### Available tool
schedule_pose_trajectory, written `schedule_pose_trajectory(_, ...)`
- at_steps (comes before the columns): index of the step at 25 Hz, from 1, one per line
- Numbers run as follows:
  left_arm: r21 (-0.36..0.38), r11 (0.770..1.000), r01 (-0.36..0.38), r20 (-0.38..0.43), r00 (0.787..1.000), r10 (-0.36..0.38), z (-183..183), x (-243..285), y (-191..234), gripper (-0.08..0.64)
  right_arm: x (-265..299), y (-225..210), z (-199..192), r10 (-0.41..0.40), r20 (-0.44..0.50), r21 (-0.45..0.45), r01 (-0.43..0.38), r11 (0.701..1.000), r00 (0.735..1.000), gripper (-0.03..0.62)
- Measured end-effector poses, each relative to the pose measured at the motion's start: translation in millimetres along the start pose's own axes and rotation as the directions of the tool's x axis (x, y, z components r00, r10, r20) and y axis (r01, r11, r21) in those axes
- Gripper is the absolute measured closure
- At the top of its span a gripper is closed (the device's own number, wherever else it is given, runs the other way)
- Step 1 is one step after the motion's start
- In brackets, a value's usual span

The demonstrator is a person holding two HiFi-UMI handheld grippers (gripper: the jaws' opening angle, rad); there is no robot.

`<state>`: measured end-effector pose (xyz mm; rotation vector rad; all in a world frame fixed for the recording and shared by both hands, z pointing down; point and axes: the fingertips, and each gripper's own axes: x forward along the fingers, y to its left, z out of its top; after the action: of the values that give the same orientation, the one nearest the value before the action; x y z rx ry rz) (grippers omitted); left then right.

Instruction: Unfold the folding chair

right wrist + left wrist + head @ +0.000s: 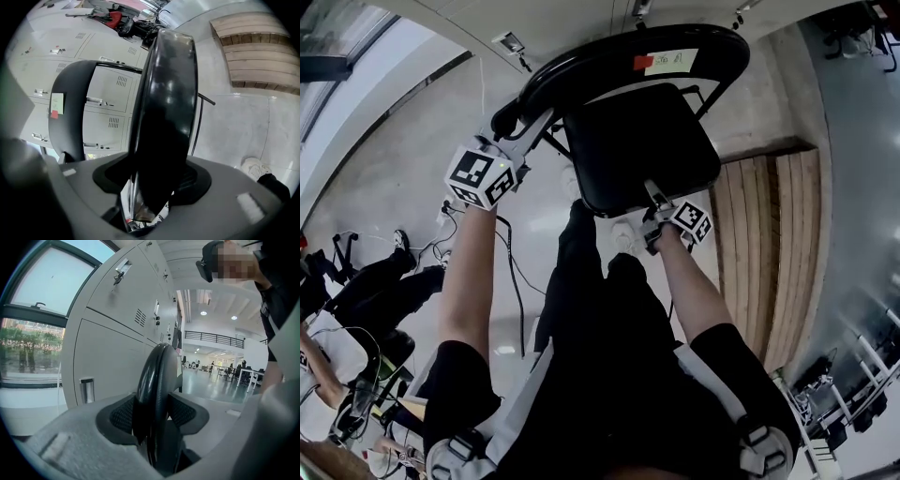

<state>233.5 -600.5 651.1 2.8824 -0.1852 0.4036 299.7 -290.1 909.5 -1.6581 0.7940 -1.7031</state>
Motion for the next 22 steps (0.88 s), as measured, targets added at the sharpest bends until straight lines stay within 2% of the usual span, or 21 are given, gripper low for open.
schedule_pose_trajectory(14, 0.029, 1.0, 0.008, 0.036, 0.999, -0.009, -22.7, -9.5, -25.3, 0.361, -7.7, -65.1, -17.3, 0.069, -0.043, 0.01, -0.068, 0.998, 0.997, 0.339)
schedule_pose_trajectory(22, 0.001, 1.0, 0.009, 0.06, 0.998, -0.009, -26.2, -11.9, -37.2, 0.364, -8.0, -86.5, -19.2, 0.097, -0.058, 0.005, -0.097, 0.995, 0.994, 0.331)
